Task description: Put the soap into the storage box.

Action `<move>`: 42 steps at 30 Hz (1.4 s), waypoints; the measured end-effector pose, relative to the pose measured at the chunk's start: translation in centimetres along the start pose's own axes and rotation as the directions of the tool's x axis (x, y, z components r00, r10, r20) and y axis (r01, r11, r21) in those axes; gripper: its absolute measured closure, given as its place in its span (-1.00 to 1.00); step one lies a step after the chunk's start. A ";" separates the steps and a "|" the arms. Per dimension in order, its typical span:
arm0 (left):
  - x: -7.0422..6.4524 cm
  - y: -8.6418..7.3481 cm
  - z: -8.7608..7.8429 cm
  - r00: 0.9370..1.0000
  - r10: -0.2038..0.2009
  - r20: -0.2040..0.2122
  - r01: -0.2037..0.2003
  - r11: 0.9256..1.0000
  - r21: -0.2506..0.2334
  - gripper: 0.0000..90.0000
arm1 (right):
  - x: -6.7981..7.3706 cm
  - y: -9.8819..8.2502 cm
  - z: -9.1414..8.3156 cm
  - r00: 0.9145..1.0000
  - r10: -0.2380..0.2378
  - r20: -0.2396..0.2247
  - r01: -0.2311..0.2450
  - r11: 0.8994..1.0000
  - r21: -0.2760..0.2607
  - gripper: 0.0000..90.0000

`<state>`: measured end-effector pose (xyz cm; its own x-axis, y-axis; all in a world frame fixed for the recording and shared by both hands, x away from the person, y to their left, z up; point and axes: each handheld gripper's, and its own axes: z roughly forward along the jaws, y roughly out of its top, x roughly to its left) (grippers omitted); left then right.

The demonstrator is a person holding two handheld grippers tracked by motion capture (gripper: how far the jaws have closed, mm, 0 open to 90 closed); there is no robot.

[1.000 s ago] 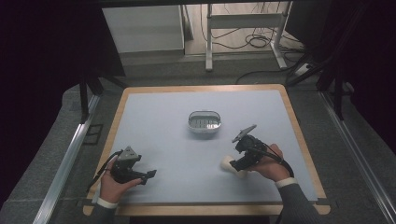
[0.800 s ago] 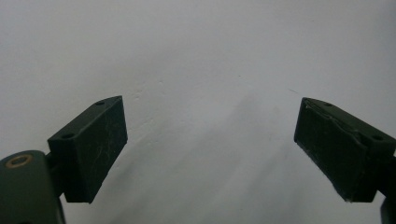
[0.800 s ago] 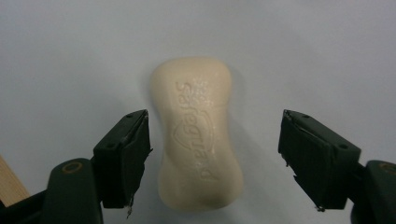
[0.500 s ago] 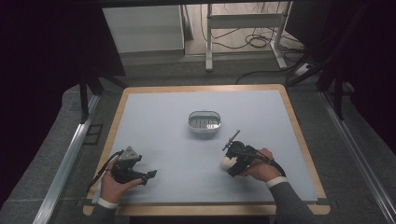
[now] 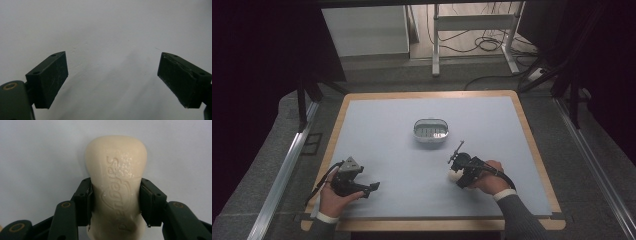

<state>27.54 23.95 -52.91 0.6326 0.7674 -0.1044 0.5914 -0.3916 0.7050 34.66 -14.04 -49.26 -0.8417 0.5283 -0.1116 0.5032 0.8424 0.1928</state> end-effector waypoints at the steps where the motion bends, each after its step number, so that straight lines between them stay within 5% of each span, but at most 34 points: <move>1: 0.0 0.0 0.0 1.000 0.000 0.000 0.000 1.000 0.000 -0.78 | -0.1 -0.1 -0.3 1.000 0.000 -0.003 0.000 1.000 -0.008 0.09; 15: 0.1 0.0 0.0 1.000 0.000 0.001 0.000 1.000 0.001 -0.78 | -1.7 0.0 -3.4 0.999 0.033 0.022 -0.031 0.996 -0.089 0.09; 42: 0.0 0.0 0.2 1.000 -0.001 0.009 0.001 1.000 0.003 -0.78 | -3.3 1.7 -4.8 0.999 0.021 0.042 -0.016 0.992 -0.128 0.09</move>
<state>27.60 23.83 -53.09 0.6366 0.7631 -0.1115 0.5932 -0.3921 0.7031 37.35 -14.82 -43.92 -0.8218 0.5502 -0.1479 0.4873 0.8133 0.3178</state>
